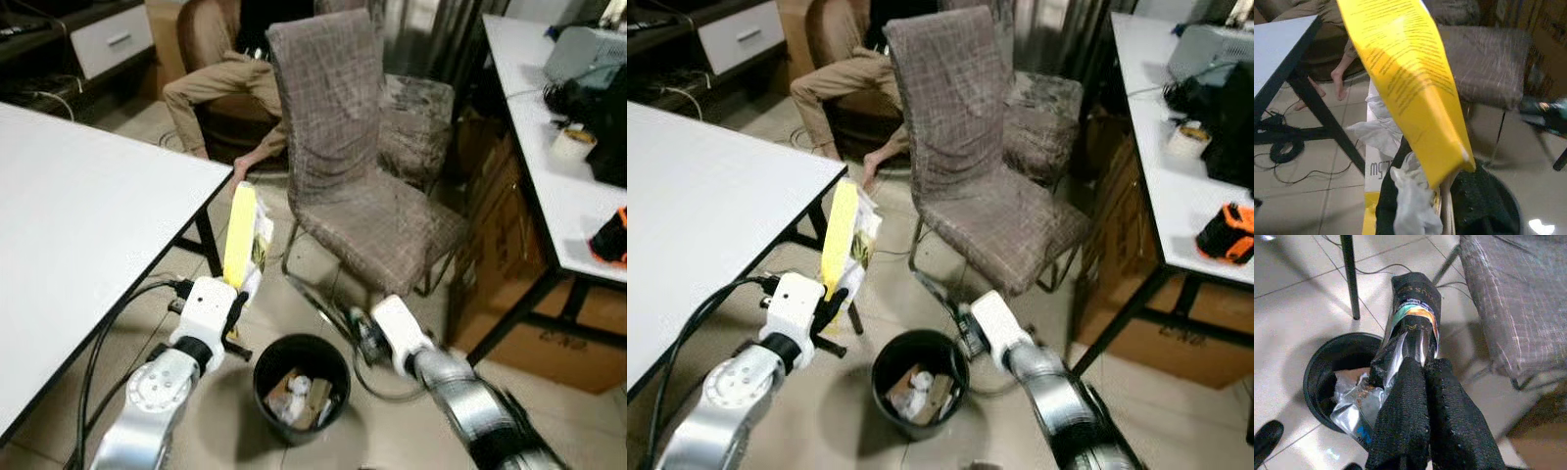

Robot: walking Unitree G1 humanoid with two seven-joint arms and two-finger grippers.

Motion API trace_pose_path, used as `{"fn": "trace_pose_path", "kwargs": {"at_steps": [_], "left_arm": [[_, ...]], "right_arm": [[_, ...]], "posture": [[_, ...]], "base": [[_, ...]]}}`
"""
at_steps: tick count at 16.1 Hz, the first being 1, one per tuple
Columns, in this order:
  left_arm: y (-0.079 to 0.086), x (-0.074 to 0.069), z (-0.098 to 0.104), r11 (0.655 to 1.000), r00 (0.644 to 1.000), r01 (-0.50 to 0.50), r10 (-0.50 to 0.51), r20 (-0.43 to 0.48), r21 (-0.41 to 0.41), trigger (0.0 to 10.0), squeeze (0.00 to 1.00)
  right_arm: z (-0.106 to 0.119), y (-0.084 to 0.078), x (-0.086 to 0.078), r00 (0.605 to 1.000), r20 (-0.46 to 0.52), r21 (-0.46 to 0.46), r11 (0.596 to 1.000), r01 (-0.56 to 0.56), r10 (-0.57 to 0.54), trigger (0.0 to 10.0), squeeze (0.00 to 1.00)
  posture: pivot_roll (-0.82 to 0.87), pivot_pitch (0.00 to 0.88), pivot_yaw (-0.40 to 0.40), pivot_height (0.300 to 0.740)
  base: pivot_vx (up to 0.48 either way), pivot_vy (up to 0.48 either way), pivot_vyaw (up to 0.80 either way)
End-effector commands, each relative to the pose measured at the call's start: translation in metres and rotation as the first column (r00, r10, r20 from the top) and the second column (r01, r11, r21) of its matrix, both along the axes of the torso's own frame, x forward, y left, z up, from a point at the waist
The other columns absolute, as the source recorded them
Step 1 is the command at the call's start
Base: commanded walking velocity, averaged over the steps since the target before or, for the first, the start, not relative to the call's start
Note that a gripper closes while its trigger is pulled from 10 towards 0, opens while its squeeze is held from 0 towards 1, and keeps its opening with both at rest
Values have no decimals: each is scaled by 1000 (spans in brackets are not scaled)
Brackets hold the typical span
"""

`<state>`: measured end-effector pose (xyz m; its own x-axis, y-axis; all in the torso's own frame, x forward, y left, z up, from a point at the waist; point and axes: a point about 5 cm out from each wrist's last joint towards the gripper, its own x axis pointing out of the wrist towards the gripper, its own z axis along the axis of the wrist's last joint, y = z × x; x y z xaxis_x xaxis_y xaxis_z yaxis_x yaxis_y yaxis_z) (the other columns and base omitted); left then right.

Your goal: Picking trash to rubbish bin

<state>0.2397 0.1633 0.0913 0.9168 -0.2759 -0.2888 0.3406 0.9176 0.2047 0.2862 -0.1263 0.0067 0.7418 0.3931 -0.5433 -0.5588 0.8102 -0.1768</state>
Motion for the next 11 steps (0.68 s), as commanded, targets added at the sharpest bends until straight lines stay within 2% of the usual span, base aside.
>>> {"fn": "trace_pose_path", "kwargs": {"at_steps": [1, 5, 9, 10, 11], "left_arm": [[0, -2, 5, 1000, 1000, 16, -16, 2, 13, 10000, 0], [2, -3, 7, 1000, 1000, 16, -16, -3, 19, 10000, 0], [4, -1, 10, 999, 1000, 19, -19, -5, 28, 10000, 0], [4, -1, 10, 999, 1000, 22, -22, -5, 30, 10000, 0], [3, 0, 10, 999, 1000, 23, -23, -5, 31, 10000, 0]], "right_arm": [[0, 0, 5, 1000, -6, 9, 1000, -9, 9, 10000, 0], [9, 4, 21, 1000, -9, 29, 999, -15, 16, 10000, 0], [14, 12, 28, 1000, -2, 78, 997, -27, 27, 10000, 20], [15, 11, 29, 1000, 5, 83, 996, -17, 17, 10000, 784], [17, 10, 31, 1000, 11, 93, 996, 2, -3, 10000, 933]], "posture": [[-100, 125, -43, 740], [-89, 149, -49, 740], [-84, 150, -43, 740], [-84, 151, -42, 740], [-81, 151, -43, 740]], "base": [[0, 0, 0], [0, 0, 0], [0, 0, 0], [0, 0, 0], [0, 0, 0]]}}
